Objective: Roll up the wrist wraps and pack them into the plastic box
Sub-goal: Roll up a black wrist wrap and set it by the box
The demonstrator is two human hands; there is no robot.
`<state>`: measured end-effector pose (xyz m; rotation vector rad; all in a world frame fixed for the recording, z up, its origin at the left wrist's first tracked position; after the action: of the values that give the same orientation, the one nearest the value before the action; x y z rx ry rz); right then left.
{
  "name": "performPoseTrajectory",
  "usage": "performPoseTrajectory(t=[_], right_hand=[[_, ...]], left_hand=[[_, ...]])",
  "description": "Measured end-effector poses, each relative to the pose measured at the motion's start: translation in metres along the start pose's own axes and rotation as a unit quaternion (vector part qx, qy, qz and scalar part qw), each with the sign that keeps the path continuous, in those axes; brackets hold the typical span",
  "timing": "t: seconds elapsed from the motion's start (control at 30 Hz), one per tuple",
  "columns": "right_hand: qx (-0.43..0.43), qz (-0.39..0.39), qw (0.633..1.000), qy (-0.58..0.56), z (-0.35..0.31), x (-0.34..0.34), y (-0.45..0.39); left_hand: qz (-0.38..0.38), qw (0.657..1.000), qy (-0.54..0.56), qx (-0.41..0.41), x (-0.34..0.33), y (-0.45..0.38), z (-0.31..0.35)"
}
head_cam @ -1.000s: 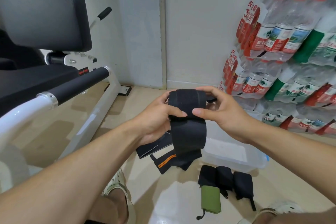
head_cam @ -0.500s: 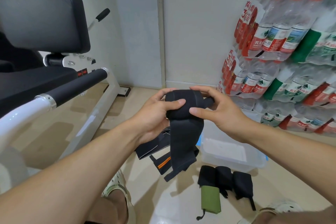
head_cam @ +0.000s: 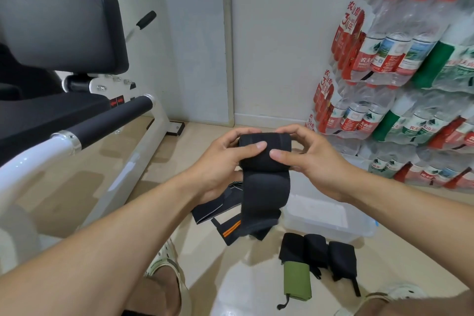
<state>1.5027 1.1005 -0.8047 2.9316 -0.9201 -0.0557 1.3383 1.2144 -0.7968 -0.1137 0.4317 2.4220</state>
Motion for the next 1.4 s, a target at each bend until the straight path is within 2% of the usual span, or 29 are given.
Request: performPoseTrajectory(t=[0.1,0.17,0.47,0.67,0.77,0.97,1.03,1.17,1.4], right_hand=[[0.071,0.011,0.994,0.082,0.001,0.000,0.001],[0.081,0.005,0.992,0.095,0.001,-0.001,0.002],[-0.059,-0.025,0.998,-0.001,0.008,-0.010,0.000],[-0.092,-0.014,0.994,0.049,0.019,-0.020,0.007],[-0.073,-0.032,0.996,0.027,0.015,-0.019,0.009],[-0.045,-0.017,0.999,0.006,0.010,-0.011,0.008],[-0.019,-0.016,1.000,0.013,0.010,-0.009,0.007],[0.033,0.002,0.999,0.010,0.005,-0.005,0.001],[0.058,-0.045,0.996,0.043,0.009,-0.004,0.000]], left_hand=[[0.016,1.000,0.002,0.021,-0.002,-0.001,0.000],[0.029,0.999,0.004,0.017,-0.001,-0.002,0.000],[0.056,0.998,-0.023,-0.028,-0.006,0.000,-0.001],[0.063,0.998,0.020,0.018,-0.014,0.007,-0.006],[0.059,0.998,0.002,0.028,-0.015,0.009,-0.005],[0.063,0.998,0.002,0.029,-0.017,0.009,-0.003],[0.059,0.996,0.016,0.063,-0.014,0.006,-0.004],[-0.007,0.990,0.034,0.136,-0.012,0.007,-0.004],[0.016,0.989,0.052,0.136,-0.011,0.000,-0.004]])
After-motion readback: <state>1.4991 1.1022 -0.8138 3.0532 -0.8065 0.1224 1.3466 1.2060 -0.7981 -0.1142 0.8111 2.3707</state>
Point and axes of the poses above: each hand's wrist, its own y-axis away from the middle knuckle, its own x-axis out of the back of the hand, z = x × y, the point moved 1 cm from there along -y, towards the middle knuckle, and after that the axes turned 13 degrees about z, right-handed, at the moved point
